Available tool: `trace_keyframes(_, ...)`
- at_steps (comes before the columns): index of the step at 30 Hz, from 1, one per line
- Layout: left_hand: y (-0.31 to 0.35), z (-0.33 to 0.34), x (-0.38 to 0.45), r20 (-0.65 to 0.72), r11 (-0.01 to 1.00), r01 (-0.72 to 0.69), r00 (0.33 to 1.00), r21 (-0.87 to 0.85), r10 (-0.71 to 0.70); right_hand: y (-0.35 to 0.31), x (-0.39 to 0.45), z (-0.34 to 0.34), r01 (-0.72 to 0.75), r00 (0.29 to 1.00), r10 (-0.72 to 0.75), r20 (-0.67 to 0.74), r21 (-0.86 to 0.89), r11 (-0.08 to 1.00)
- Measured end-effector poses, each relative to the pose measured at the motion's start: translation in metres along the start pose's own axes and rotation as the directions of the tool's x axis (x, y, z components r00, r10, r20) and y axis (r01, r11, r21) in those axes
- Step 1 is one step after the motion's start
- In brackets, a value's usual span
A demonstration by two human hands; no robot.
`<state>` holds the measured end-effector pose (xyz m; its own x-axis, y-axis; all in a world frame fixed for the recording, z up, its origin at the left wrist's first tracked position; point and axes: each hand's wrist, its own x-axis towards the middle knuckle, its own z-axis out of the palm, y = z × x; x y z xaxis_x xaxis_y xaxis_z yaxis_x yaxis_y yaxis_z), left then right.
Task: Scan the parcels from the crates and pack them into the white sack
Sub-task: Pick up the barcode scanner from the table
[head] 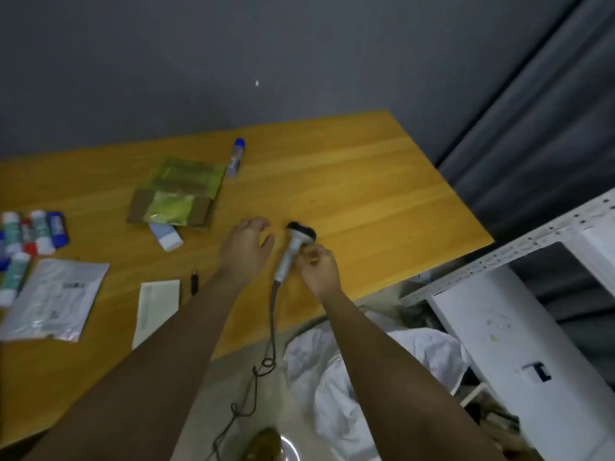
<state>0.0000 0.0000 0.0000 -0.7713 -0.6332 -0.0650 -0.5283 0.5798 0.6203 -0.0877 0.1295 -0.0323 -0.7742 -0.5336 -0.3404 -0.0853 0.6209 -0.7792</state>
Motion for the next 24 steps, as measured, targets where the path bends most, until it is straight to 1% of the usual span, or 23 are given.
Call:
trace_keyframes(1,-0.006,0.003,-0.001,0.003,1.000,0.021,1.000,-0.009,-0.021,0.000,0.005,0.010,-0.016,1.000,0.017,-0.015,0.066,0.998)
trace_keyframes(2,-0.013,0.007,0.000,-0.010,0.999,0.035,0.999,-0.027,-0.035,-0.001,0.011,0.016,-0.051,0.998,0.055,-0.040,0.089,0.995)
trace_keyframes(4,-0.025,0.018,-0.003,-0.004,0.999,0.034,0.999,-0.027,-0.034,0.000,0.019,0.029,-0.142,0.986,0.152,-0.065,0.137,0.980)
trace_keyframes(7,-0.041,0.030,-0.004,0.021,0.998,0.035,0.999,-0.046,-0.034,0.002,0.029,0.045,-0.224,0.961,0.258,-0.100,0.264,0.938)
trace_keyframes(11,-0.049,0.036,-0.004,0.026,0.998,0.027,0.999,-0.065,-0.025,0.003,0.036,0.056,-0.237,0.932,0.324,-0.160,0.405,0.883)
trace_keyframes(13,-0.051,0.036,-0.005,0.029,0.995,0.035,0.999,-0.094,-0.032,0.002,0.035,0.059,-0.237,0.921,0.354,-0.164,0.485,0.842)
trace_keyframes(19,-0.038,0.033,-0.010,0.038,0.989,0.046,0.998,-0.137,-0.041,-0.004,0.014,0.041,-0.232,0.921,0.378,-0.097,0.642,0.731)
trace_keyframes(21,-0.028,0.032,-0.014,0.022,0.985,0.027,0.999,-0.168,-0.024,-0.004,0.001,0.030,-0.219,0.934,0.353,-0.053,0.696,0.684)
trace_keyframes(24,-0.007,0.033,-0.025,0.007,0.974,0.005,1.000,-0.225,-0.003,0.001,-0.022,0.010,-0.184,0.953,0.300,-0.031,0.730,0.658)
